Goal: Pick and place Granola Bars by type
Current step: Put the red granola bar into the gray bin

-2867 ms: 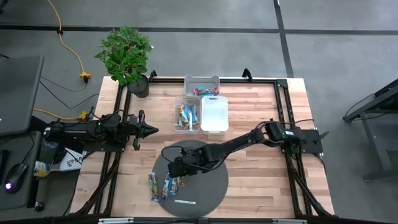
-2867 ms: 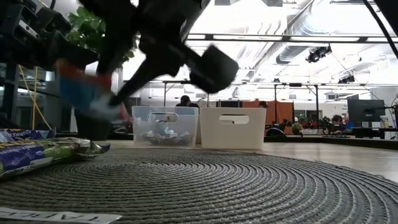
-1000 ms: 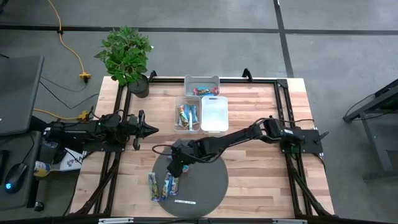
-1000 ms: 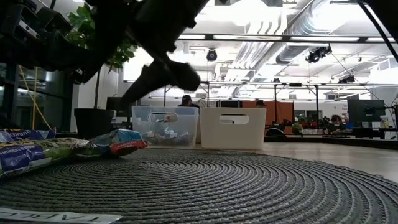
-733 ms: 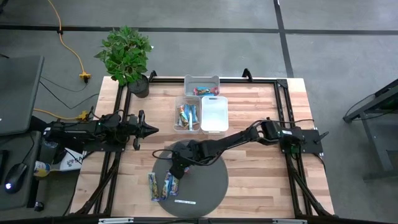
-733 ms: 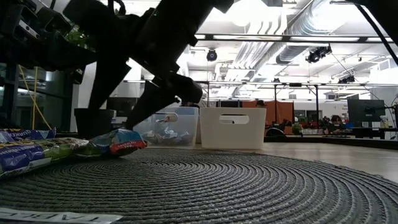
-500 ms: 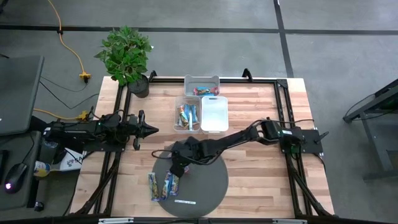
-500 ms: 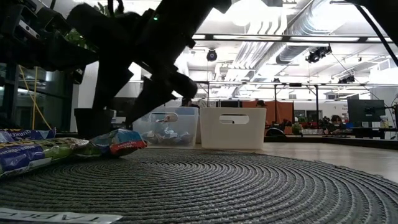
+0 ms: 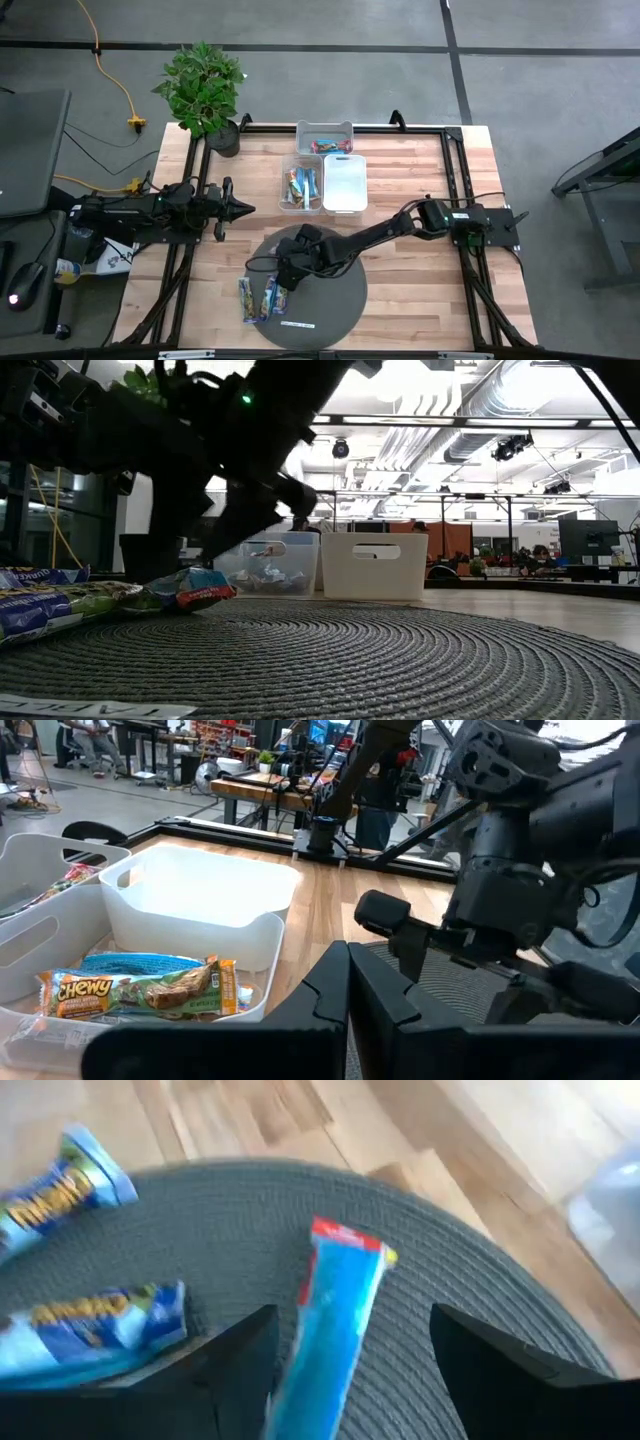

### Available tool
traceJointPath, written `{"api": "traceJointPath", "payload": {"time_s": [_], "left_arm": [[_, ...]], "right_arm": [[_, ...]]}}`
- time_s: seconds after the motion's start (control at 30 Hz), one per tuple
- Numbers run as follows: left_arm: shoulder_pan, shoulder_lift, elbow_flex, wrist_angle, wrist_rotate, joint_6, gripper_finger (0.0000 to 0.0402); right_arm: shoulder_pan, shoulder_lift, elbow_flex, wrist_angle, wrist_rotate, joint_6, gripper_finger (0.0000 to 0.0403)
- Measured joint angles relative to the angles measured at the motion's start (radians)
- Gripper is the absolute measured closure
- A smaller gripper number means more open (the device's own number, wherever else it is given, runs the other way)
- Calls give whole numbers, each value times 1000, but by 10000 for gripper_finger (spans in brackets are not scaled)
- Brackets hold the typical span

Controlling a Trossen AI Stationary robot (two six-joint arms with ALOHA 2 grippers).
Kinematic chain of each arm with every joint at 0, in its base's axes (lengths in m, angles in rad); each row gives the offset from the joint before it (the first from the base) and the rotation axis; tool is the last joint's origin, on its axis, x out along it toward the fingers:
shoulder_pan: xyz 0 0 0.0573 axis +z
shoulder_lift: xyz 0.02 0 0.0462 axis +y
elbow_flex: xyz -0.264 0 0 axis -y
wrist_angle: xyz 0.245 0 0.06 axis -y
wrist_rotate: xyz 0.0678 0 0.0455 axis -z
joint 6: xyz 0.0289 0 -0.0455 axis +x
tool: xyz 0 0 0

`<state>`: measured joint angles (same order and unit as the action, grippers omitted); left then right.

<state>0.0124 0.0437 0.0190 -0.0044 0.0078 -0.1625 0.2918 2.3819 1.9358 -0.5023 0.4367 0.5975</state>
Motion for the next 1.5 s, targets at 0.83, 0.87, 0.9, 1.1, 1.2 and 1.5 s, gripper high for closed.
{"api": "traceJointPath", "payload": {"time_s": [0.83,0.87,0.9,1.1,1.2,1.5], "left_arm": [[0,0,0,-2,0,0,401],[0,0,0,-1,0,0,401],[0,0,0,-1,0,0,401],[0,0,0,0,0,0,401],[0,0,0,0,0,0,401],[0,0,0,-1,0,0,401]], "right_arm": [[3,86,-1,99,-23,57,160],[3,89,1,110,-25,59,164],[3,92,1,111,-23,59,169],[2,102,3,121,-50,101,223],[3,104,3,117,-42,107,255],[3,104,2,121,-74,109,324]]}}
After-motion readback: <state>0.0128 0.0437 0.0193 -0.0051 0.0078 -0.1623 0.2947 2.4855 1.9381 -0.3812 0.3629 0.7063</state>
